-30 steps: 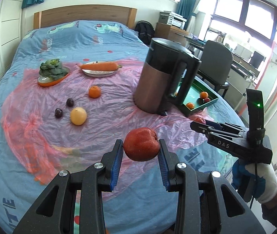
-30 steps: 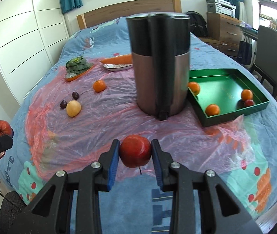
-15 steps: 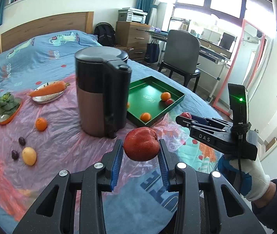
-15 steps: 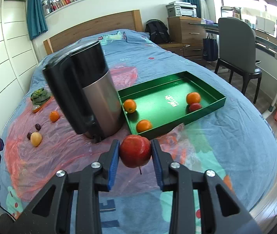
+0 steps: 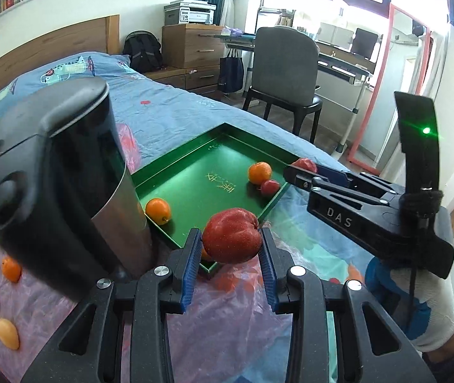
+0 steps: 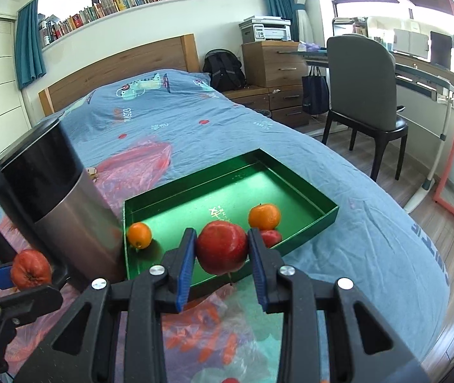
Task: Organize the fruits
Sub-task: 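Carry both red apples to the green tray and lower them in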
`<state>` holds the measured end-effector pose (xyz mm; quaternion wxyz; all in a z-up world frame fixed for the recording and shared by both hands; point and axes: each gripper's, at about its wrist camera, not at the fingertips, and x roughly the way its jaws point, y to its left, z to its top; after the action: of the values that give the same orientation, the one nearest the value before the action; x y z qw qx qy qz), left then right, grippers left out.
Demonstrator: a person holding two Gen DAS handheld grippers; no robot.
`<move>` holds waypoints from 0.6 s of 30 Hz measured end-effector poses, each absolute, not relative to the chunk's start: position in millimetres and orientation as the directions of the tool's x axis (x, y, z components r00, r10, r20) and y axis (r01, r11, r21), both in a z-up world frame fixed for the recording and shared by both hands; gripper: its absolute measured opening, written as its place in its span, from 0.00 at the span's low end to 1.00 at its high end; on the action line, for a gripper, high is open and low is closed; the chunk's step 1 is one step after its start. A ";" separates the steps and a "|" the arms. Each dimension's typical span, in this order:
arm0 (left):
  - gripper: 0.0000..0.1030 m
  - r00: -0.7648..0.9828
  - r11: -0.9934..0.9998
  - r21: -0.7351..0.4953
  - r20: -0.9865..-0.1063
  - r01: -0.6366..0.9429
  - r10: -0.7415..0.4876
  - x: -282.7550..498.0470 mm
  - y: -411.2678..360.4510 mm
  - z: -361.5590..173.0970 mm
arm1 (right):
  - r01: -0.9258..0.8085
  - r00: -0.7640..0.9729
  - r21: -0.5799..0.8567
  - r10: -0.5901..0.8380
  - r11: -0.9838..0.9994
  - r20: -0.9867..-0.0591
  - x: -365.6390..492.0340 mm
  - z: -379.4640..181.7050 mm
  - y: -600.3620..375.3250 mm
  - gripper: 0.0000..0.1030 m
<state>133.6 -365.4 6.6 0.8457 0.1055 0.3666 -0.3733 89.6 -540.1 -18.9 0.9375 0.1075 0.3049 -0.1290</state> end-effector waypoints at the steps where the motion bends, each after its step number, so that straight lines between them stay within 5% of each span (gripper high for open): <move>1: 0.30 0.445 0.700 -0.101 -0.705 0.707 -0.552 140.4 -370.8 0.3 | 0.315 0.778 0.122 -0.182 0.941 -0.601 95.2 -22.3 -546.1 0.25; 18: 0.30 0.412 0.719 -0.076 -0.776 0.691 -0.478 199.5 -437.5 -74.4 | 0.471 0.678 0.002 -0.360 0.882 -0.641 170.4 -83.3 -619.7 0.25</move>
<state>199.5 -437.5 -74.3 0.8302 0.1292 0.4123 -0.3521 170.4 -619.7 -83.3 0.9122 0.0835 0.3303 -0.2278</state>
